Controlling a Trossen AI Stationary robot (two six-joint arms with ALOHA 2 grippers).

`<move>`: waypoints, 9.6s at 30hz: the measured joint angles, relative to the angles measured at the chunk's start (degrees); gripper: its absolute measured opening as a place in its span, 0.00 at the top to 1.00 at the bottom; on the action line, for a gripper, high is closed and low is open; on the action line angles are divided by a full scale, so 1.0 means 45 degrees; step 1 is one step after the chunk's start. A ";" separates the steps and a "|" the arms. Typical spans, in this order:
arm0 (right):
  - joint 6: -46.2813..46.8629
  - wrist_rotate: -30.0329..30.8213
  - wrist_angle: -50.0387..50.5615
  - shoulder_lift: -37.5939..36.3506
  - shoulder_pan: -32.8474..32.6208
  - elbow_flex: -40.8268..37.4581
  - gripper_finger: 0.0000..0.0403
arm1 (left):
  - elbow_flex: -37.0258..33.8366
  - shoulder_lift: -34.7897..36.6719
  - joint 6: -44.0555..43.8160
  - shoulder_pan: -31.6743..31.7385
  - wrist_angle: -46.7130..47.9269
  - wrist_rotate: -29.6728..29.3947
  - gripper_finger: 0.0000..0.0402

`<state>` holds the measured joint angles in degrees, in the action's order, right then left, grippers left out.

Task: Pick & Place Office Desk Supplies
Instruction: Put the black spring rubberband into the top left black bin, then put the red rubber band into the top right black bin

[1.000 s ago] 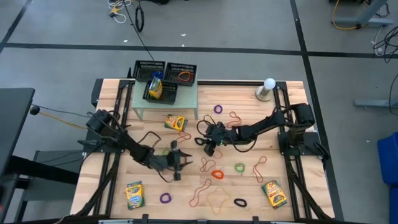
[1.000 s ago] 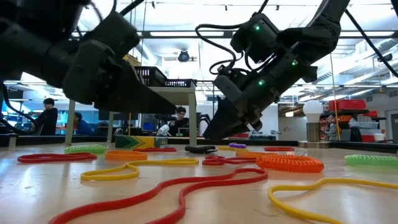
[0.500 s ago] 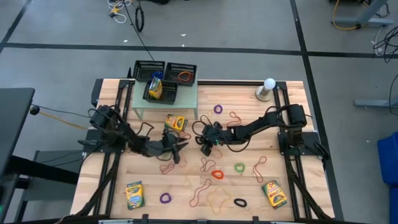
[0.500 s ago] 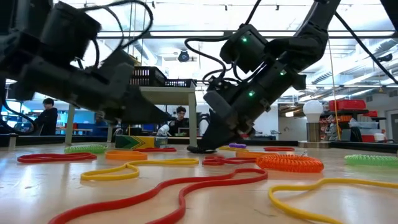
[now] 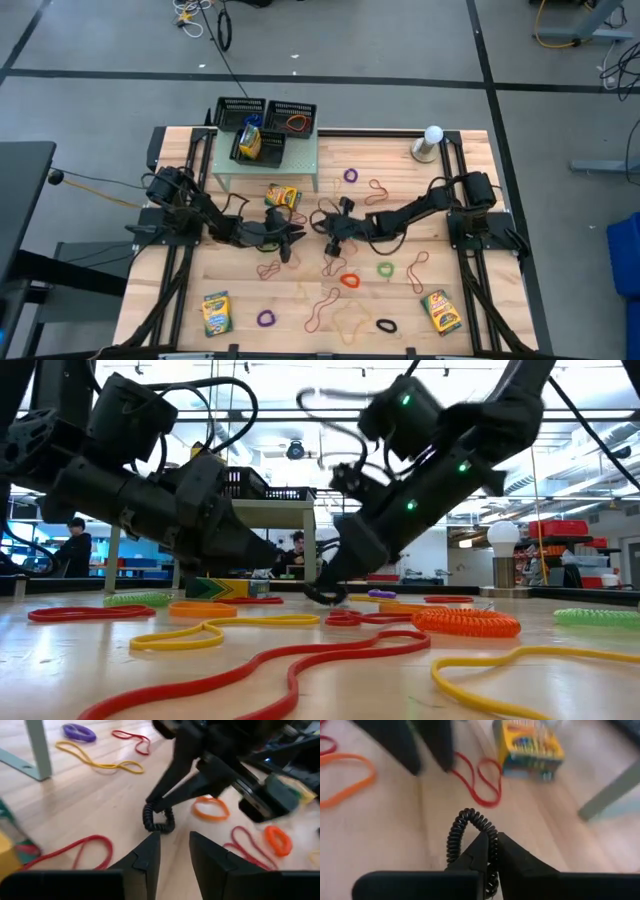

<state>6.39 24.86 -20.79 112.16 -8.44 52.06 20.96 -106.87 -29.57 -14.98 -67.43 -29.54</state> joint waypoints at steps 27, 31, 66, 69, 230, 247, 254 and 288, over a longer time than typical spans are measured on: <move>-0.3628 0.3680 -0.1846 -0.0024 -0.1840 0.0512 0.95 | 0.0395 0.0000 0.1062 0.0066 -0.0356 0.0623 0.55; -0.3629 0.3470 -0.2028 -0.0029 -0.1887 0.0512 0.95 | 0.0405 -0.0005 0.1455 0.0091 -0.0507 0.0628 0.61; -0.2344 0.3757 -0.1761 -0.0073 -0.1881 0.0512 0.56 | 0.0313 0.2479 0.3282 -0.0234 0.3310 -0.0916 0.95; -0.2388 0.3747 -0.1397 -0.0140 -0.1936 0.0512 0.58 | 0.0313 0.3528 0.3285 -0.0728 0.4841 -0.1590 0.95; 0.7054 0.3399 0.2475 -0.5059 -0.3642 -0.4777 0.68 | 0.5191 0.1023 0.3493 -0.2477 1.1105 0.1186 0.67; 0.6957 0.4152 0.2111 -0.4833 -0.3693 -0.4768 0.68 | 0.7618 0.0797 -0.0336 -0.3260 1.9435 0.1205 0.58; 0.6952 0.4152 0.2101 -0.4833 -0.3694 -0.4768 0.68 | 0.7624 0.0801 0.0092 -0.3267 1.9333 0.1265 0.65; 0.6947 0.4157 0.1899 -0.4833 -0.3626 -0.4768 0.68 | 0.6991 0.1687 -0.0307 -0.3506 2.2034 0.3652 0.97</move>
<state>37.65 43.57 -12.24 90.41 -24.75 30.61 52.42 -99.28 -30.95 -30.76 31.72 -13.11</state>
